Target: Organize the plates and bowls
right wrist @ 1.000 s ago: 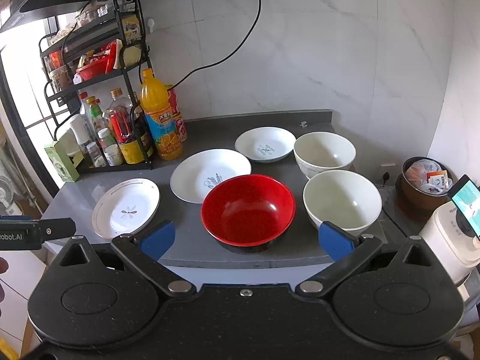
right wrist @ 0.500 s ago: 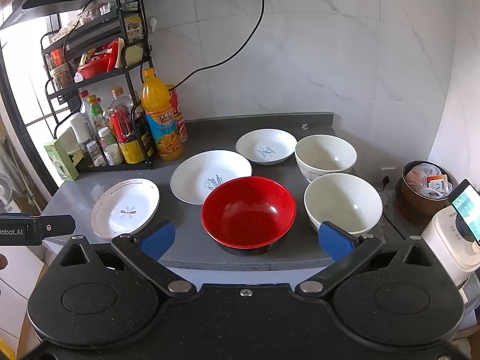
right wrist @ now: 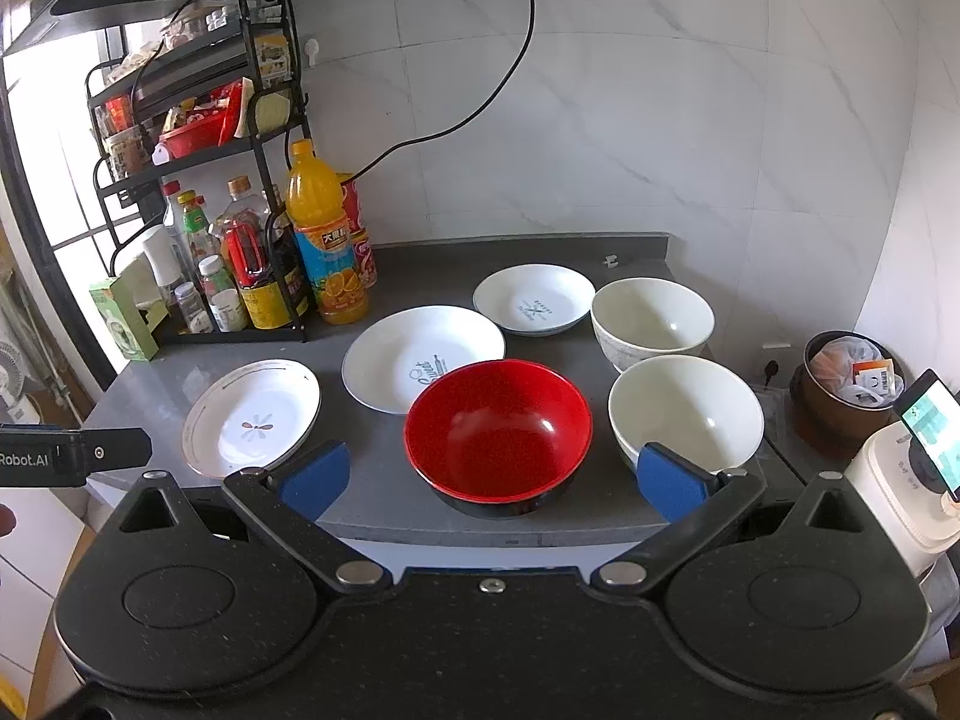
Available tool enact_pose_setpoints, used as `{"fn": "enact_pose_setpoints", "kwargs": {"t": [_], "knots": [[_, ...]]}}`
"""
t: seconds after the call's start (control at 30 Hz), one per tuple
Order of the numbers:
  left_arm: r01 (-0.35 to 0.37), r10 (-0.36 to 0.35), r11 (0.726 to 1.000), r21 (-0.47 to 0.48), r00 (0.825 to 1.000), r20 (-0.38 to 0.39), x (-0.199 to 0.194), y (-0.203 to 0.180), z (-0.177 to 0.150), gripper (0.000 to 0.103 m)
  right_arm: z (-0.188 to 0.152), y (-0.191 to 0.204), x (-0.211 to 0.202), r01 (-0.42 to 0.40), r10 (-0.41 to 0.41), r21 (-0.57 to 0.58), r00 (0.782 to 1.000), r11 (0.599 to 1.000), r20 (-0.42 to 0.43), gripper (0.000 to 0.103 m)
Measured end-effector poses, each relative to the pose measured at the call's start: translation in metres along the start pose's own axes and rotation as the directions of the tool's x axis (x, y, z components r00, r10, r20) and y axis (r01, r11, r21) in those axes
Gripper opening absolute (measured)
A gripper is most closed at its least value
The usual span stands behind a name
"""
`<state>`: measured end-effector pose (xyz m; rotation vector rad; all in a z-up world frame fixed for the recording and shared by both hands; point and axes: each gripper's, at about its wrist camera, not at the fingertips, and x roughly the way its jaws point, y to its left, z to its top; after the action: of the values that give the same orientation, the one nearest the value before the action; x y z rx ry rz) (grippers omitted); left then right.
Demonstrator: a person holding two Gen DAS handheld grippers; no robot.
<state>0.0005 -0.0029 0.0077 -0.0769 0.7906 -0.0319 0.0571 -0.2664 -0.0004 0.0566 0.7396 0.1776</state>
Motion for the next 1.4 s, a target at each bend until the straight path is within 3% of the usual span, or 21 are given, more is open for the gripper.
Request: {"fn": "enact_pose_setpoints", "kwargs": {"t": [0.83, 1.4], "knots": [[-0.009, 0.009, 1.0, -0.019, 1.0, -0.01, 0.002, 0.003, 0.012, 0.102, 0.002, -0.003, 0.001, 0.004, -0.005, 0.015, 1.0, 1.0, 0.004, 0.103], [0.074, -0.073, 0.996, 0.056, 0.997, -0.031, 0.041, 0.035, 0.056, 0.101, 0.022, 0.026, 0.028, 0.062, -0.062, 0.093, 0.998, 0.994, -0.009, 0.103]]}}
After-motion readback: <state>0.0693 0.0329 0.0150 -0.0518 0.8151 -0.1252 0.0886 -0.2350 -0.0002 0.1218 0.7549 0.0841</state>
